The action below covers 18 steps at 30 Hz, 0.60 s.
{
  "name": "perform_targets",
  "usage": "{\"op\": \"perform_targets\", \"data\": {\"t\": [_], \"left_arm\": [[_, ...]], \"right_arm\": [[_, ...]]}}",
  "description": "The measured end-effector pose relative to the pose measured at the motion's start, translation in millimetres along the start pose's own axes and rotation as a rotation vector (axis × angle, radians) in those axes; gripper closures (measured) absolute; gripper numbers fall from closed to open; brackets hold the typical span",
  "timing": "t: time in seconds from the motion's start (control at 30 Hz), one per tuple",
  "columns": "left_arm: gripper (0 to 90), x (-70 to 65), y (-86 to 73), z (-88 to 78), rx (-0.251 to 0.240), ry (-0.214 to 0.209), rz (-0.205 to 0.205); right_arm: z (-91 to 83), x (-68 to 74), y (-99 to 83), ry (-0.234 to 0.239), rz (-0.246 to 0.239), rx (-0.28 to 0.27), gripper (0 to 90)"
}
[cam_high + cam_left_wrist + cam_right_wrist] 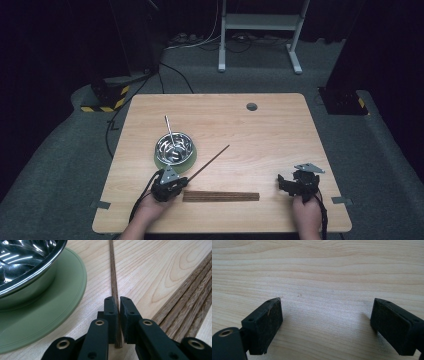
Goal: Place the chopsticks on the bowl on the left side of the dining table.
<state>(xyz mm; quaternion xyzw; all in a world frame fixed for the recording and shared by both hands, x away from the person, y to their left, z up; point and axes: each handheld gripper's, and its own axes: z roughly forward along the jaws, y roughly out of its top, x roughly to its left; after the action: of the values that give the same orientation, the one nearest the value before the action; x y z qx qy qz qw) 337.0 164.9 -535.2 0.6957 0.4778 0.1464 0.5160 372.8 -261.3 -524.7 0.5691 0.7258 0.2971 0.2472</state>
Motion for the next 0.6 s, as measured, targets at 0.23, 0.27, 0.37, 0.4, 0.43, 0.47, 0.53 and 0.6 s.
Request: {"op": "perform_targets", "data": {"t": [0.23,0.27,0.37,0.4,0.43,0.47,0.53,0.6], "left_arm": [[83.7,-1.1,-1.0,-3.2,-0.014,0.010,0.022],[83.7,-0.3,0.1,-5.2,-0.037,0.000,0.007],[83.8,0.0,1.7,-8.1,-0.058,-0.006,-0.022],[83.8,0.0,3.7,-11.8,-0.080,-0.011,-0.031],[83.8,0.0,3.7,-11.8,-0.080,-0.011,-0.031],[83.8,0.0,4.6,-14.0,-0.087,-0.014,-0.031],[83.8,-1.8,7.4,-19.0,-0.128,-0.026,-0.042],[83.8,-1.5,9.6,-22.5,-0.138,-0.031,-0.041]], "right_arm": [[0.0,0.2,0.0,0.001,0.000,-0.001,10.6],[-0.1,0.3,-0.1,0.004,-0.003,0.000,10.6],[-0.1,0.3,-0.1,0.004,-0.003,0.000,10.6],[-0.1,0.3,-0.1,0.004,-0.003,0.000,10.6],[-0.1,0.3,-0.1,0.004,-0.003,0.000,10.6],[-0.1,0.4,-0.1,0.004,-0.003,0.000,10.6],[-0.1,0.4,-0.1,0.004,-0.003,0.000,10.6],[-0.1,0.3,-0.1,0.004,-0.003,0.000,10.6]]}}
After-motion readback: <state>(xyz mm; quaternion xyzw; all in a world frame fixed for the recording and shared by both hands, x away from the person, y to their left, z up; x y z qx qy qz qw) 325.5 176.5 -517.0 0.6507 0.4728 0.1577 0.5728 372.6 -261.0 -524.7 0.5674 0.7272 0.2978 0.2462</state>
